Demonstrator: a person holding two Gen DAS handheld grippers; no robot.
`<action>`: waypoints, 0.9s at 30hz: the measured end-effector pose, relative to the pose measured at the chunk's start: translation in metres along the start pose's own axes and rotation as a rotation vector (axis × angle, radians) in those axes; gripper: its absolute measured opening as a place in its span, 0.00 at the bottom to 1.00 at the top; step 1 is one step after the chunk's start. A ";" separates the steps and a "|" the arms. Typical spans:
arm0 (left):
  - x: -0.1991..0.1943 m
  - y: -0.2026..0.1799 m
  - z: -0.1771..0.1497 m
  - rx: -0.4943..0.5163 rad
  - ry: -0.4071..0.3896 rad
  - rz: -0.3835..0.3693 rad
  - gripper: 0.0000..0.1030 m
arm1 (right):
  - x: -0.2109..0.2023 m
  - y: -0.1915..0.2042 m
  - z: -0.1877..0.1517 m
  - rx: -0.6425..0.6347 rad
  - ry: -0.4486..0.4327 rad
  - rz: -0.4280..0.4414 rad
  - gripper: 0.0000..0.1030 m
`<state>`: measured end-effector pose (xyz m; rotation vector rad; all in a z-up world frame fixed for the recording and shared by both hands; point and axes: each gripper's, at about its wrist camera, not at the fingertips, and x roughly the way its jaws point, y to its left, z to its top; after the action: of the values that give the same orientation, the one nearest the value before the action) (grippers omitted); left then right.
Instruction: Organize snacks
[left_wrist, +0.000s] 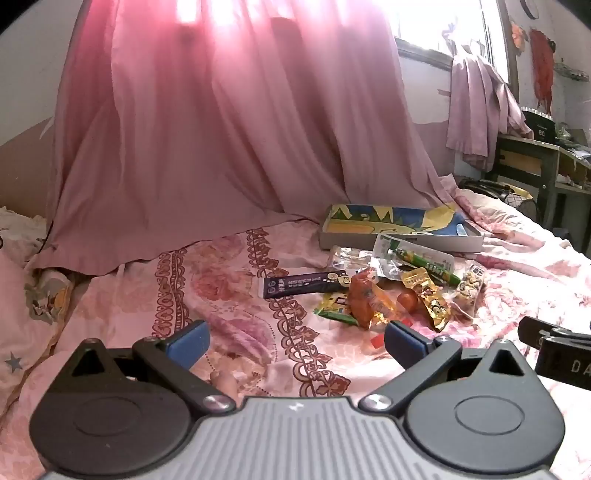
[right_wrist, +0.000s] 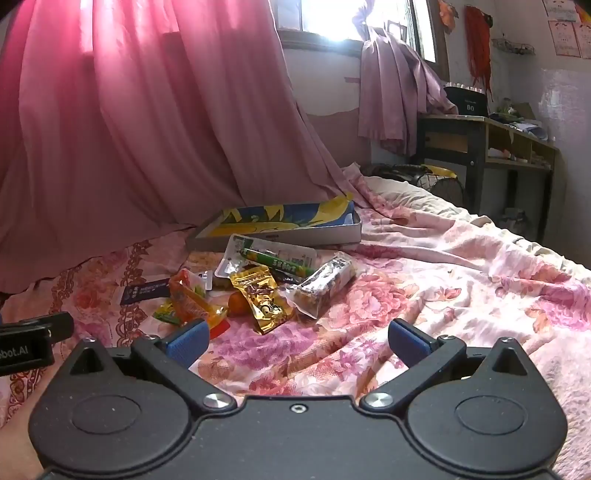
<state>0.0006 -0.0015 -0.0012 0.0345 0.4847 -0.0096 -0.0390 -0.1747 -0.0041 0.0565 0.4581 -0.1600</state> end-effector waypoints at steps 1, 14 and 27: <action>0.000 0.000 0.000 -0.001 0.001 0.001 1.00 | 0.000 0.000 0.000 0.000 0.000 0.000 1.00; 0.000 0.000 0.000 -0.003 0.002 -0.002 1.00 | 0.001 0.000 0.000 0.000 0.006 0.000 0.99; 0.000 0.001 0.000 -0.005 0.003 -0.004 1.00 | 0.002 0.001 0.000 0.000 0.010 -0.001 1.00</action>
<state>0.0010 -0.0010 -0.0013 0.0287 0.4878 -0.0121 -0.0371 -0.1744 -0.0053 0.0573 0.4681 -0.1604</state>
